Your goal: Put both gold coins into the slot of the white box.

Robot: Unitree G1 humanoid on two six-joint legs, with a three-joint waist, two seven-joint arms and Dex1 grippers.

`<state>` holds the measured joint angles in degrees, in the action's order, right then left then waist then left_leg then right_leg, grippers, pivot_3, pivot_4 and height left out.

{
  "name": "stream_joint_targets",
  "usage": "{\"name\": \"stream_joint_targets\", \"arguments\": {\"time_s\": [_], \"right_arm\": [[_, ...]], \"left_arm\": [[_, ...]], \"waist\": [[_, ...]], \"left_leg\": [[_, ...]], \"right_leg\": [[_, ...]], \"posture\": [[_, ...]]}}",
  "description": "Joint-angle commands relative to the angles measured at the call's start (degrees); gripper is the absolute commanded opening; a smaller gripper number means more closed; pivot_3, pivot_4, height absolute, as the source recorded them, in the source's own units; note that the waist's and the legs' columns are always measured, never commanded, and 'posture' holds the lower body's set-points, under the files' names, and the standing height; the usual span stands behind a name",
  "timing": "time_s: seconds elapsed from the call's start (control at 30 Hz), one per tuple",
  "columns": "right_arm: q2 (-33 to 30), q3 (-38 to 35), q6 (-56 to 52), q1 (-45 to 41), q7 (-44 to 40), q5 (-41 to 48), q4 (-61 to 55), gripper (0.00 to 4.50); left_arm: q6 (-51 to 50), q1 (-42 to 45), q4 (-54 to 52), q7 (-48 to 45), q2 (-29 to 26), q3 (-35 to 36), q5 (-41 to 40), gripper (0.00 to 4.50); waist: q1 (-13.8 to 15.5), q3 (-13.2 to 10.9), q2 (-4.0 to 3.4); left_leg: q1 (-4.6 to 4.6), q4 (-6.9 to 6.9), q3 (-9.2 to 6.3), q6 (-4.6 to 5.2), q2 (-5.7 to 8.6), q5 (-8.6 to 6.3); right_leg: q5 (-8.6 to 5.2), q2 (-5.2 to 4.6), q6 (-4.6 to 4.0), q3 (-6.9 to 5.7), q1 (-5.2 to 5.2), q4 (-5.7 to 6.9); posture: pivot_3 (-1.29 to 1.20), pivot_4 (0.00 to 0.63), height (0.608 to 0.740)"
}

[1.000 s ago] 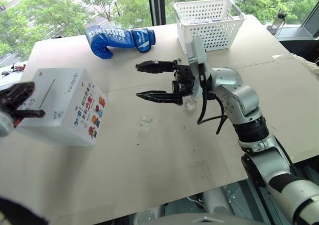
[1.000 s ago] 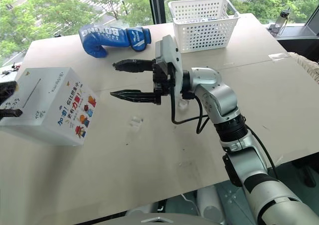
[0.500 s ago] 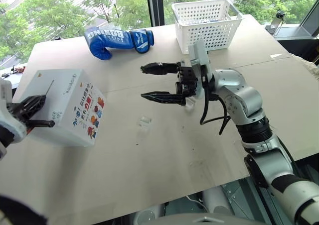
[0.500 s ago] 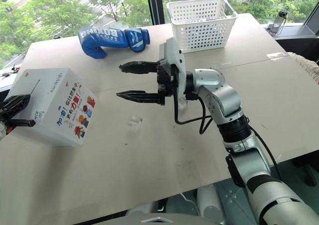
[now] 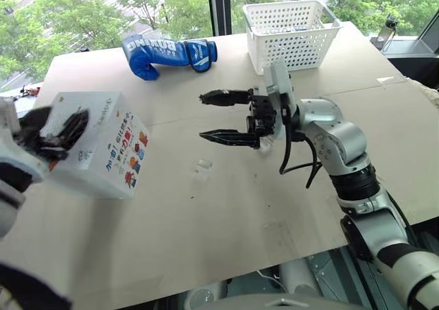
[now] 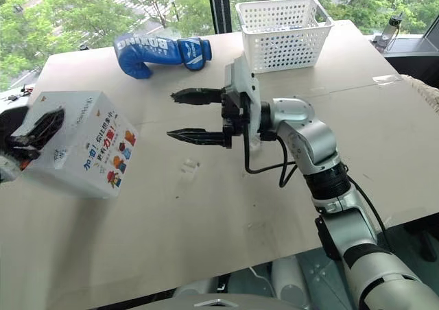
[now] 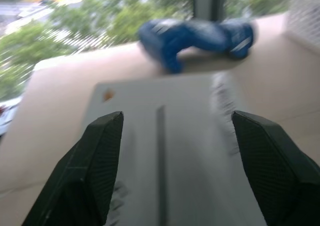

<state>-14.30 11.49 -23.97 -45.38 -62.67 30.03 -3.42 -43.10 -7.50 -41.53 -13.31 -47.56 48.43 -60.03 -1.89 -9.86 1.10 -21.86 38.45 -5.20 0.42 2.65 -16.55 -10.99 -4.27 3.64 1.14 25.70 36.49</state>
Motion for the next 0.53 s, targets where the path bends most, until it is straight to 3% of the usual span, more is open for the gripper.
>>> {"name": "stream_joint_targets", "arguments": {"time_s": [0.03,0.1,0.2,0.3,0.4,0.53], "right_arm": [[-5.2,-3.6,-0.8,5.8,-1.5,1.7,-4.5,3.64],[-8.2,-4.5,-0.4,9.5,-2.4,1.8,-5.7,3.64],[-13.9,-7.5,0.9,19.2,-3.4,1.5,-7.0,3.64],[-16.3,-9.7,5.7,27.7,-2.6,-1.1,-5.8,3.64],[-17.9,-9.9,13.6,33.9,-3.5,-5.6,-0.6,3.64],[-18.2,-9.7,24.1,37.1,-4.1,-10.2,7.6,3.64]], "left_arm": [[1.4,-6.1,-12.0,-2.6,2.2,-4.6,-1.1,3.40],[1.6,-9.7,-15.1,-1.5,4.0,-9.4,2.0,3.40],[4.3,-16.1,-17.9,1.8,8.5,-25.7,15.8,3.40],[12.4,-22.1,-14.8,-0.3,14.8,-35.6,25.0,3.40],[20.7,-27.8,-8.8,-4.7,15.8,-40.5,34.5,3.40],[29.0,-31.0,-1.9,-9.4,16.6,-42.2,39.8,3.40]], "waist": [[-0.1,0.0,-0.02],[-0.1,0.0,-0.11],[0.0,0.0,-0.19],[0.0,0.0,-0.18],[0.0,0.0,-0.19],[0.1,0.0,-0.20]], "left_leg": [[0.00,-0.02,0.03,0.04,0.01,-0.03],[0.01,-0.12,0.11,0.10,0.03,-0.06],[0.02,-0.14,0.16,0.13,-0.01,-0.07],[0.06,-0.14,0.27,0.18,-0.03,-0.10],[0.13,-0.10,0.44,0.44,-0.04,-0.25],[0.25,0.04,0.73,0.52,-0.06,-0.26]], "right_leg": [[0.00,-0.10,0.00,0.01,0.00,-0.05],[0.00,-0.19,0.00,0.02,0.00,-0.21],[-0.01,0.11,0.00,0.03,0.01,-0.20],[-0.01,0.13,0.00,0.15,-0.08,-0.27],[0.00,0.15,0.00,0.29,-0.13,-0.25],[-0.12,0.21,-0.20,0.27,-0.33,-0.26]], "posture": [[0.00,0.150,0.721],[0.00,0.150,0.721],[0.00,0.150,0.721],[0.00,0.150,0.721],[0.00,0.150,0.721],[0.00,0.150,0.721]]}}
